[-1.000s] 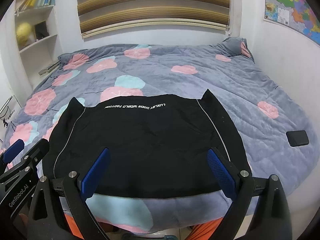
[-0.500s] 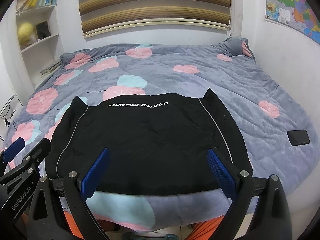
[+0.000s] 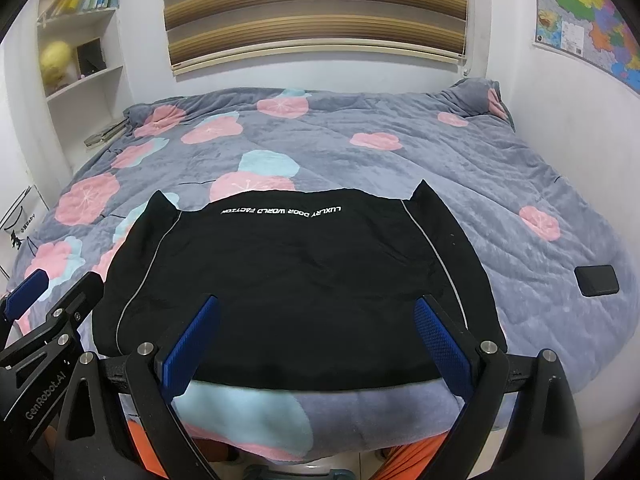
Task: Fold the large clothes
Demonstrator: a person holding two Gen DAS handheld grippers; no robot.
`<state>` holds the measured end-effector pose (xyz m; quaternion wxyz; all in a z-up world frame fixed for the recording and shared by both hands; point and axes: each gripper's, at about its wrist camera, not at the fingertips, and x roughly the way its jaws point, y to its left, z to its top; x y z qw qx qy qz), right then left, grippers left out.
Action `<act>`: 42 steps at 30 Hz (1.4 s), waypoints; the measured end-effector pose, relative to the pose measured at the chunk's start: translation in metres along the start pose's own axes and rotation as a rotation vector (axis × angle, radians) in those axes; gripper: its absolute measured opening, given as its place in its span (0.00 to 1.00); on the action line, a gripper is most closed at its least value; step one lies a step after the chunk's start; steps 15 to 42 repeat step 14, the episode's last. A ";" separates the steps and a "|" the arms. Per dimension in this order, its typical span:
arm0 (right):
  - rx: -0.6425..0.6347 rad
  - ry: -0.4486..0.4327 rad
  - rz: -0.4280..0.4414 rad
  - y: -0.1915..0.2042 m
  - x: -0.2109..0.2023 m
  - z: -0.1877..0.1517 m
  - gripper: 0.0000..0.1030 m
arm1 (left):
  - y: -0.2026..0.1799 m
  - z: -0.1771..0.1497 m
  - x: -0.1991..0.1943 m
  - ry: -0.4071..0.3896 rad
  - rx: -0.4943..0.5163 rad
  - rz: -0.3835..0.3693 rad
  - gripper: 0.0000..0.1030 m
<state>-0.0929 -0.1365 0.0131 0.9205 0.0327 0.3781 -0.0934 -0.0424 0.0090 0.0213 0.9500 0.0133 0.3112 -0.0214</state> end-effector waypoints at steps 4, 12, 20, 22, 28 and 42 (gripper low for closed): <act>-0.004 0.002 0.002 0.001 0.001 0.000 0.95 | 0.000 0.000 0.000 -0.005 0.006 0.011 0.78; -0.012 0.014 0.007 -0.004 0.007 0.000 0.95 | -0.004 0.000 0.000 -0.028 0.029 0.042 0.78; -0.012 0.016 0.005 -0.005 0.008 -0.001 0.95 | -0.004 0.000 0.001 -0.030 0.034 0.042 0.78; -0.012 0.016 0.005 -0.005 0.008 -0.001 0.95 | -0.004 0.000 0.001 -0.030 0.034 0.042 0.78; -0.012 0.016 0.005 -0.005 0.008 -0.001 0.95 | -0.004 0.000 0.001 -0.030 0.034 0.042 0.78; -0.012 0.016 0.005 -0.005 0.008 -0.001 0.95 | -0.004 0.000 0.001 -0.030 0.034 0.042 0.78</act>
